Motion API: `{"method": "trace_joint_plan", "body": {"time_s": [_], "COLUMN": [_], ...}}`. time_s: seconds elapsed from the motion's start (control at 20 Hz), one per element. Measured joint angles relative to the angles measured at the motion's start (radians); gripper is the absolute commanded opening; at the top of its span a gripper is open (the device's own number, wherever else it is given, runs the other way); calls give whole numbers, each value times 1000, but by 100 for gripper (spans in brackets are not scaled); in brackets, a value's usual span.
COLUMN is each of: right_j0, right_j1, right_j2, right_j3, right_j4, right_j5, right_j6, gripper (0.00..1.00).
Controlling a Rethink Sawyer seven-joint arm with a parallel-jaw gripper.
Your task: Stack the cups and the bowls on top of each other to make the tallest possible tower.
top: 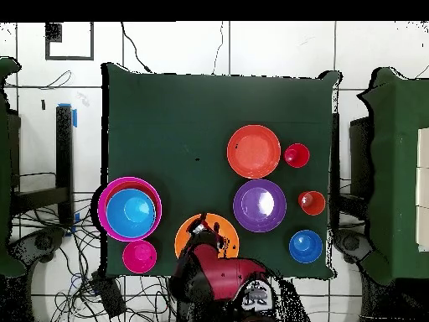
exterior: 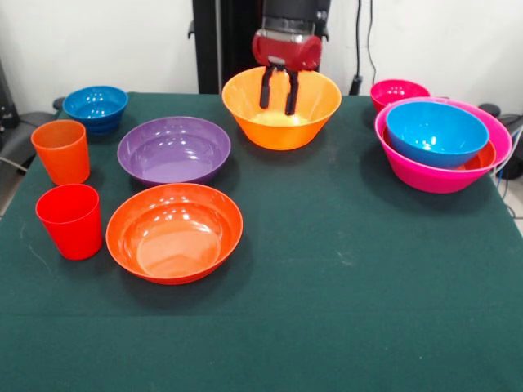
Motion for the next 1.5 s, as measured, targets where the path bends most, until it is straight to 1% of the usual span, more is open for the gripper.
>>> {"method": "trace_joint_plan", "body": {"time_s": [0.1, 0.15, 0.25, 0.35, 0.45, 0.6, 0.65, 0.8, 1.0, 1.5], "right_j0": [-25, -45, -66, -100, -158, -213, -244, -291, -348, -332], "right_j1": [-57, -99, -138, -190, -254, -297, -317, -338, -349, -307], "right_j2": [12, 21, 31, 53, 98, 145, 174, 218, 285, 321], "right_j3": [6, 8, 8, 8, 9, 9, 9, 9, 6, -31], "right_j4": [-13, -20, -28, -39, -57, -67, -73, -85, -108, -156], "right_j5": [43, 78, 111, 154, 202, 234, 247, 254, 254, 254], "right_j6": [0, 0, 0, 0, 0, 0, 0, 0, 0, 0], "gripper": [100, 100, 100, 100, 100, 100, 100, 100, 100, 100]}}
